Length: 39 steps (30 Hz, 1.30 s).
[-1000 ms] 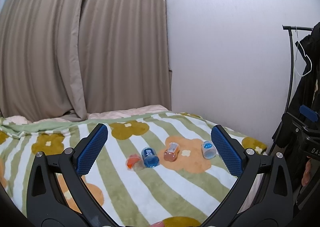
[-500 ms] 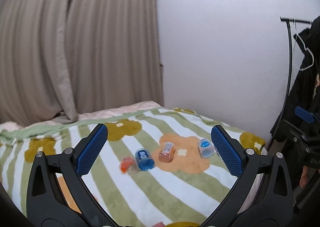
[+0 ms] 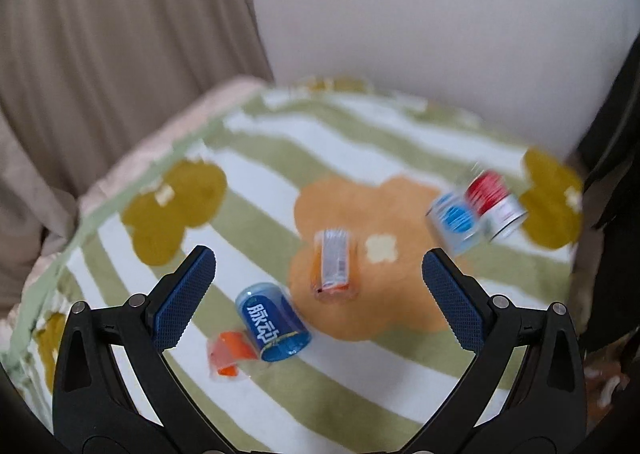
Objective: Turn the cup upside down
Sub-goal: 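Reach the left gripper down and grasp the orange-labeled bottle, then lift the orange-labeled bottle with the left gripper and release it onto the blanket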
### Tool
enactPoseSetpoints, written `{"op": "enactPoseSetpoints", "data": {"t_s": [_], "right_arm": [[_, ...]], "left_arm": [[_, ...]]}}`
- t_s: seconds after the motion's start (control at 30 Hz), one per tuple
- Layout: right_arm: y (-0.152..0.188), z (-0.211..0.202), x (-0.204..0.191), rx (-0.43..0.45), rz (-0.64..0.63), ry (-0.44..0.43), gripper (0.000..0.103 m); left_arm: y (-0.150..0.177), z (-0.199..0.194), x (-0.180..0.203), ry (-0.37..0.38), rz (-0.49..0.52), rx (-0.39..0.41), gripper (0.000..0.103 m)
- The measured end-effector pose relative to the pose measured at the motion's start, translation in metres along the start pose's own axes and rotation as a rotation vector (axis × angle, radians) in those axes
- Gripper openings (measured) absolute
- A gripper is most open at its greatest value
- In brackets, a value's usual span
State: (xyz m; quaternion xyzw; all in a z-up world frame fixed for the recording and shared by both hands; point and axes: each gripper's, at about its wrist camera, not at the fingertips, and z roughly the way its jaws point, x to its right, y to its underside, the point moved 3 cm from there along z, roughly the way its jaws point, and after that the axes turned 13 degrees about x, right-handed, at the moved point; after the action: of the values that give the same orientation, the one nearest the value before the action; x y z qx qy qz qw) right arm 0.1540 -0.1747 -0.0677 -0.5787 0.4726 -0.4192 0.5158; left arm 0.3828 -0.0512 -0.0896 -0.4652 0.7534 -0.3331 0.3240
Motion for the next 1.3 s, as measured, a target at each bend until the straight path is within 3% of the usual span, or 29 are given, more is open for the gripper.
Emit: {"op": "enactPoseSetpoints", "data": {"t_s": [0.2,0.37,0.47,0.53,0.67,0.93,1.13,1.3], "right_arm": [[0.030,0.034,-0.001,-0.032,-0.013,-0.023,0.103],[0.049,0.059,0.001,-0.063,-0.007,-0.046,0.103],[0.061,0.075,-0.001,-0.087,0.004,-0.065,0.103],[0.071,0.085,-0.003,-0.103,0.006,-0.077,0.103],[0.090,0.099,-0.010,-0.140,0.027,-0.104,0.103],[0.097,0.097,-0.017,-0.149,0.034,-0.118,0.103],[0.079,0.075,-0.017,-0.119,0.032,-0.097,0.103],[0.059,0.035,-0.024,-0.078,0.002,-0.091,0.103]], "left_arm": [[0.024,0.113,0.001,0.087,0.034,-0.320,0.099],[0.051,0.167,0.005,0.104,0.070,-0.483,0.091],[0.065,0.184,0.004,0.119,0.052,-0.533,0.082],[0.071,0.191,0.005,0.137,0.028,-0.549,0.080],[0.078,0.197,0.007,0.187,-0.022,-0.577,0.055],[0.075,0.184,0.012,0.186,-0.024,-0.559,0.055],[0.058,0.114,0.017,0.230,-0.019,-0.466,0.055],[0.065,0.035,0.032,0.271,0.096,-0.444,0.055]]}}
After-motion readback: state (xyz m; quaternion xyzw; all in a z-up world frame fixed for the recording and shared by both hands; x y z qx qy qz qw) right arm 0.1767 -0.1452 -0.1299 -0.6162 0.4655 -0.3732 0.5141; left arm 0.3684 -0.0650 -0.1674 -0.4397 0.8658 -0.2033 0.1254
